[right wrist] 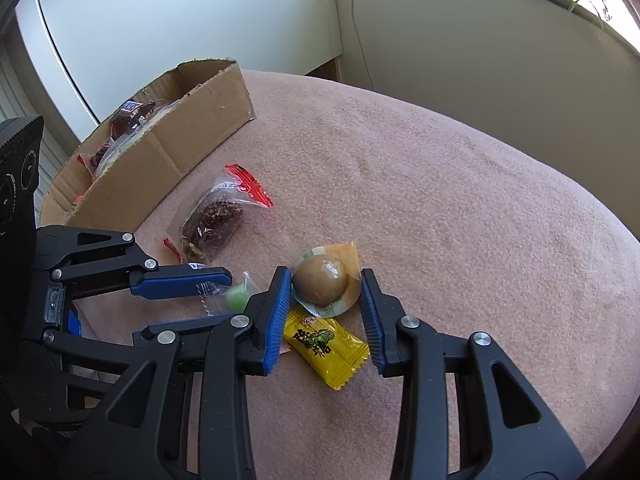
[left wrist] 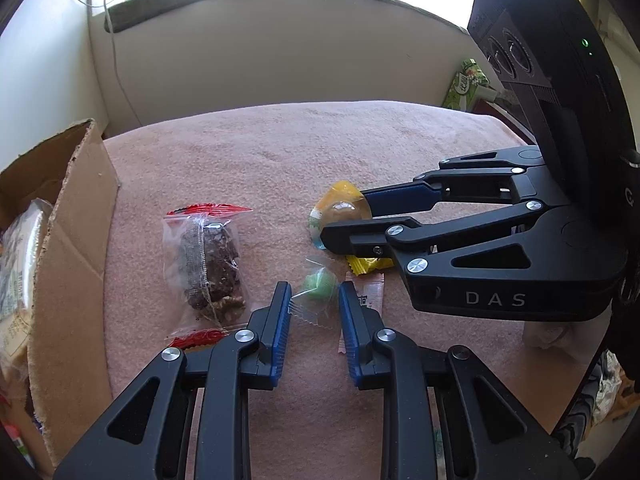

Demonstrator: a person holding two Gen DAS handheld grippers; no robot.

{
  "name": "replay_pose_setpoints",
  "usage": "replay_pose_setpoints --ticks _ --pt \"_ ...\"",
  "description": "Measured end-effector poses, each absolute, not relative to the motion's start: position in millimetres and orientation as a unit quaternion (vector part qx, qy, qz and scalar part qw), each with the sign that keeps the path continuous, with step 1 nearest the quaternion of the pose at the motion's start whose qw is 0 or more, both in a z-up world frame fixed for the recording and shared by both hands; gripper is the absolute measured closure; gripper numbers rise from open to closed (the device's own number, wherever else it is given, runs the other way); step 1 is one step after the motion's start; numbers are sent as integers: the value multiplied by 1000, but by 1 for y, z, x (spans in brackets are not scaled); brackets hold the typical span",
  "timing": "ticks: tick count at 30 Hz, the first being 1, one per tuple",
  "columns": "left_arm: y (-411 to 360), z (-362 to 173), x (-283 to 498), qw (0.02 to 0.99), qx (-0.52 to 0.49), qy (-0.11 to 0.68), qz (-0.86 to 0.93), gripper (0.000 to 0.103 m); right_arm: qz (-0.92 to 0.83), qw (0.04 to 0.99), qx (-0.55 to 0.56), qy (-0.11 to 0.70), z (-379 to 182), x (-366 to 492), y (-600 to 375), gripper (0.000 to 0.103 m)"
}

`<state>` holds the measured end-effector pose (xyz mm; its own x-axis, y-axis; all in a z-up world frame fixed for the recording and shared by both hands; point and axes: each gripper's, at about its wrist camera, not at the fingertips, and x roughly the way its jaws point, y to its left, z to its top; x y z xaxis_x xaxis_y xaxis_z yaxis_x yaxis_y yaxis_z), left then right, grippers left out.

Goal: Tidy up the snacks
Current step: 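Grasp the round brown wrapped candy with the right gripper while the left grasps the green-candy packet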

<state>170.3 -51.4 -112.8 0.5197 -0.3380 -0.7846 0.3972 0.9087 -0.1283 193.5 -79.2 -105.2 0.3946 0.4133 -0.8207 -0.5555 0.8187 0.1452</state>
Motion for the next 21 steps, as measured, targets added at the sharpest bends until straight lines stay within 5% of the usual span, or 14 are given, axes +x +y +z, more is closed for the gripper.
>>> replay_pose_setpoints --ticks 21 --pt "-39 -91 149 897 30 396 -196 88 268 850 -59 450 -94 184 -88 72"
